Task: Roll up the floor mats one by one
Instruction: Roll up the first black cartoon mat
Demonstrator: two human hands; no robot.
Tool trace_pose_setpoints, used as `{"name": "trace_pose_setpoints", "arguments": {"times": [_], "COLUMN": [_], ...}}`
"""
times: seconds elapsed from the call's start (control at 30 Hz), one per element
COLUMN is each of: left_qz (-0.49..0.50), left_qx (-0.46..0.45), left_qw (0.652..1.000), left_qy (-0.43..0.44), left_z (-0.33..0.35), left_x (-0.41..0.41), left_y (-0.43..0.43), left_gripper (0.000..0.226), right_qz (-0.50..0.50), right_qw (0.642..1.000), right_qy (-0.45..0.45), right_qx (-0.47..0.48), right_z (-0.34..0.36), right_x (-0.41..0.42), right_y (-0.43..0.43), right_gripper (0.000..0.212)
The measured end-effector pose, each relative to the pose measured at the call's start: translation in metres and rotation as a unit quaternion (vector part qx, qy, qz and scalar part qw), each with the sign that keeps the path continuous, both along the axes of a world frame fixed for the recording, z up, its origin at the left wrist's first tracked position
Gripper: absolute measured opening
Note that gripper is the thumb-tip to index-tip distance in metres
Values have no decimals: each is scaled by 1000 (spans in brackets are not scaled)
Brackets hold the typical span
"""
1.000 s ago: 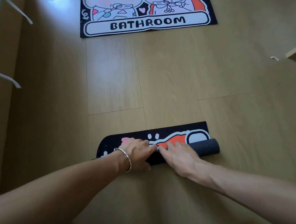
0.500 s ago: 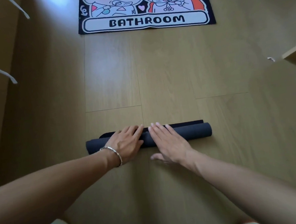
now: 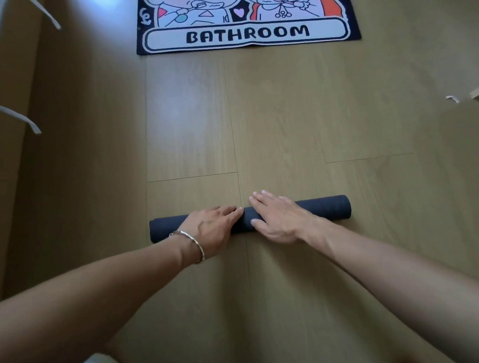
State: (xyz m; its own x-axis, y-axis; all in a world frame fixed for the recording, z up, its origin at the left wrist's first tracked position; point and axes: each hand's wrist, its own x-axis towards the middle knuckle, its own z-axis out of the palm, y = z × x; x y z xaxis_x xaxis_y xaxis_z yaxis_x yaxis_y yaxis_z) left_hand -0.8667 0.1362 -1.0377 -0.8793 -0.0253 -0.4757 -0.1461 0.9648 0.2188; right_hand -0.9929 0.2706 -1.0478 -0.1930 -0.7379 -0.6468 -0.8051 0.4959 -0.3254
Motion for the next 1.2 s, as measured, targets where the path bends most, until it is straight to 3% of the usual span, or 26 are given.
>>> {"name": "trace_pose_setpoints", "arguments": {"times": [0.1,0.27,0.4,0.57,0.97,1.2], "left_qz": [8,99,100,84,2,-4], "left_qx": [8,97,83,75,4,-6], "left_qw": [1000,986,986,987,995,995], "left_qy": [-16,-90,-105,-118,-97,-97], "left_z": [4,1,2,4,6,3], "left_x": [-12,-19,-19,-22,-24,-22], "left_y": [-9,-11,-7,-4,0,5], "left_gripper": [41,40,41,63,49,51], "right_qz": [15,3,8,-6,54,49], "right_qw": [1000,1000,1000,1000,997,994], "right_qy": [6,-2,15,14,49,74], "right_qx": [-12,23,21,-15,30,59], "right_z": [2,14,17,16,14,16], "right_x": [4,-1,0,1,-20,-29], "right_y": [4,-5,-6,1,24,40], "right_gripper": [62,51,45,62,68,57]}}
